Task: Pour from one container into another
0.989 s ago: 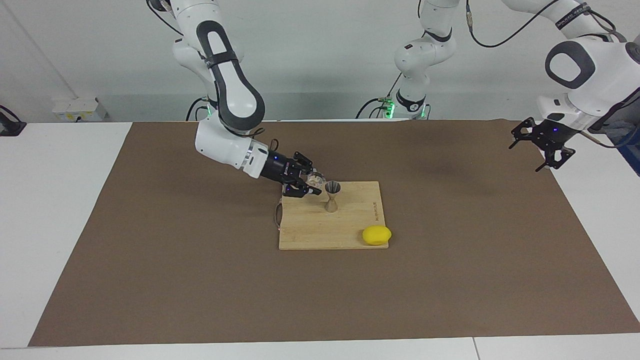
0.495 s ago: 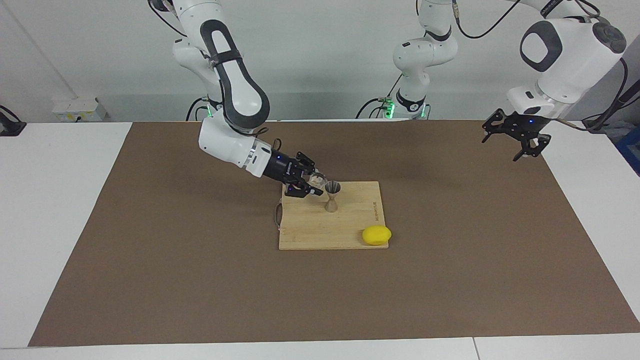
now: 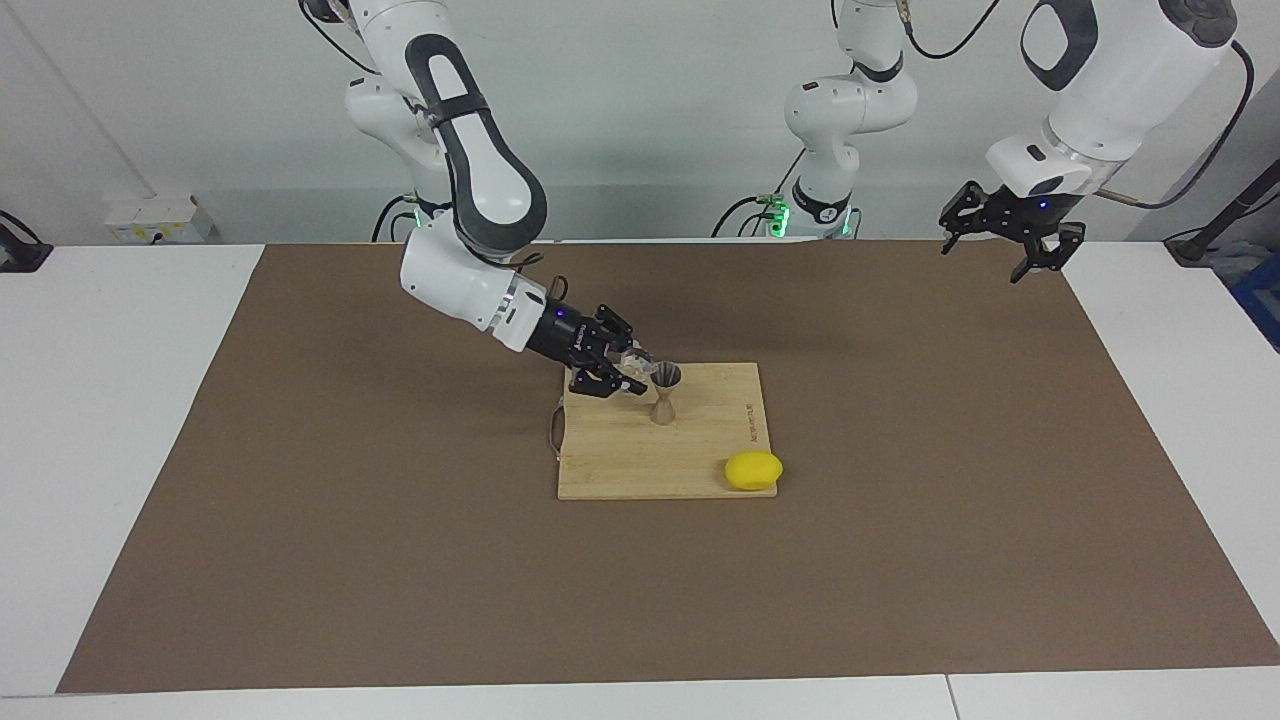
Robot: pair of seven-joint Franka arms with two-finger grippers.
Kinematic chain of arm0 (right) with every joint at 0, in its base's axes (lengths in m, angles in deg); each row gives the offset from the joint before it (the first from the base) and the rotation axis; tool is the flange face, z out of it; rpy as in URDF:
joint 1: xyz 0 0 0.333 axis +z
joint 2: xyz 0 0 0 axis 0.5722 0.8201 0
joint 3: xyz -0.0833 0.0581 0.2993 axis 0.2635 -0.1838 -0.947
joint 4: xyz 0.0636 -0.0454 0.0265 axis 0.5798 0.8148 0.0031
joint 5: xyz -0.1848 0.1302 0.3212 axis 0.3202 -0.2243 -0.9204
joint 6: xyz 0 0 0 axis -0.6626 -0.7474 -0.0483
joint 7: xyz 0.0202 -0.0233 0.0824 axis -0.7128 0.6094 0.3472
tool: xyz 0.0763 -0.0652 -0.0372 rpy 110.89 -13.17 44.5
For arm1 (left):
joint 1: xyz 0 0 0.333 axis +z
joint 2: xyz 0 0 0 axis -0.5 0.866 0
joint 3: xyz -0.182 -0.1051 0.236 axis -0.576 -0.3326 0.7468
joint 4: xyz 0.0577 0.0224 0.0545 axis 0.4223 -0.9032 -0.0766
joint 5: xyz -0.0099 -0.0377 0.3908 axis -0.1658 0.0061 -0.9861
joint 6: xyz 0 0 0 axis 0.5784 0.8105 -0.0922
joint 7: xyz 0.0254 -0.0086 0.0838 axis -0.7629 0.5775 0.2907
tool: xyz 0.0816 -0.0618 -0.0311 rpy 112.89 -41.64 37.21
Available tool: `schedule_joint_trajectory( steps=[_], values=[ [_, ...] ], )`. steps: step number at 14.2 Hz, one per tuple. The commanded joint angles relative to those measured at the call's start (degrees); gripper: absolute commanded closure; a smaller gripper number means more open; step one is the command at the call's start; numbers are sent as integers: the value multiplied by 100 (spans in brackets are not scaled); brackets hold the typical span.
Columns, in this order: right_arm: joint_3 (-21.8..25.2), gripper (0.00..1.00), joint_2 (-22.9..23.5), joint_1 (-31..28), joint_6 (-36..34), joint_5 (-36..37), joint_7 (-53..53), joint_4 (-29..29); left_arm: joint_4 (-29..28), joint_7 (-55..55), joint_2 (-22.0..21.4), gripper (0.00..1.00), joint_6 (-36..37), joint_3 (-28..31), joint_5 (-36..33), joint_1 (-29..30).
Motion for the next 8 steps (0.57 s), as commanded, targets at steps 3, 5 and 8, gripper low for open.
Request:
schedule_joint_trajectory(
  steps=[3,5,8],
  values=[
    [39,100,-109,175,197,-4,-262,6,-1,262,-35,0,204,112,-118,55],
    [48,100,-118,211,250,75,-358,6,17,445,-35,0,99,104,-118,3],
    [57,100,-136,220,329,207,-464,15,8,999,-35,0,195,173,-136,239]
  ],
)
